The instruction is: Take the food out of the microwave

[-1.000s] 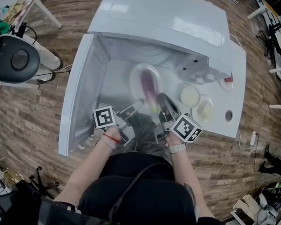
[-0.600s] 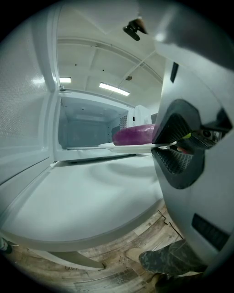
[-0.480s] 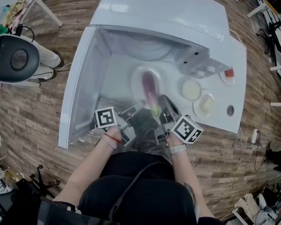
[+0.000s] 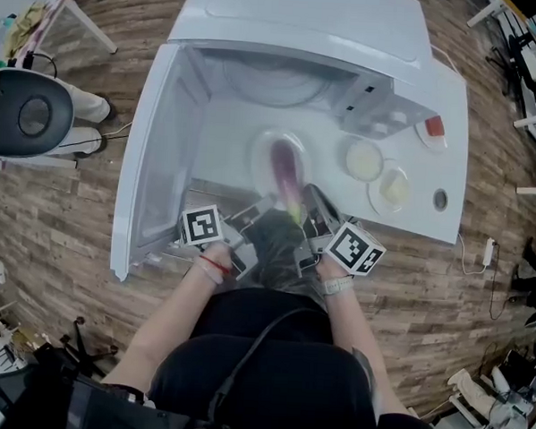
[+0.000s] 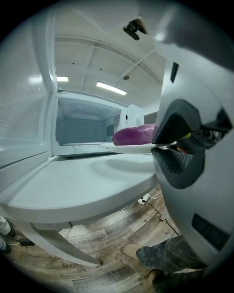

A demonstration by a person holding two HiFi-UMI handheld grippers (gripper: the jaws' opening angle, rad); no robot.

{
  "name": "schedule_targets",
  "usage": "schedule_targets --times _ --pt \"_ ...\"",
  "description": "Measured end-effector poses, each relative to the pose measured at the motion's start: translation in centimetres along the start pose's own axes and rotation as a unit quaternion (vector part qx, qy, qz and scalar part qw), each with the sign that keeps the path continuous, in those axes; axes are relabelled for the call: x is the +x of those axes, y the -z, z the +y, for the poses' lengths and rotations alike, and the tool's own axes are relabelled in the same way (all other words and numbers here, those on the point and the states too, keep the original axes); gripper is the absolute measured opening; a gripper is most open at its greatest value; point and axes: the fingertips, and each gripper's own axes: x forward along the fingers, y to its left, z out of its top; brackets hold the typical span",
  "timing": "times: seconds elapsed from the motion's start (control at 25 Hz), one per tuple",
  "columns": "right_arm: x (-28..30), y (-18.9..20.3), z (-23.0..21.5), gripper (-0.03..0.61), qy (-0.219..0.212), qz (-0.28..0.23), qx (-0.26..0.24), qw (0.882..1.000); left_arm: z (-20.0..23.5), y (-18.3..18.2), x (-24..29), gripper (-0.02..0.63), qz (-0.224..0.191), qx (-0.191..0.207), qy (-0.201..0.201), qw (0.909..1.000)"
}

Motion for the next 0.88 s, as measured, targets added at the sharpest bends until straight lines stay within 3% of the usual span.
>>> schedule_targets --times 0.28,0.88 --pt "-0.5 1.6 -0.7 0.044 0.005 0.004 -0.001 1.000 1.6 0.7 -1.2 0.044 0.008 0.013 -0.025 0.9996" --pt "-0.9 3.7 -1.9 0.044 0.020 0.013 0.005 1.000 2.8 1.6 -2.1 0.044 0.015 0.003 -0.020 0.9997"
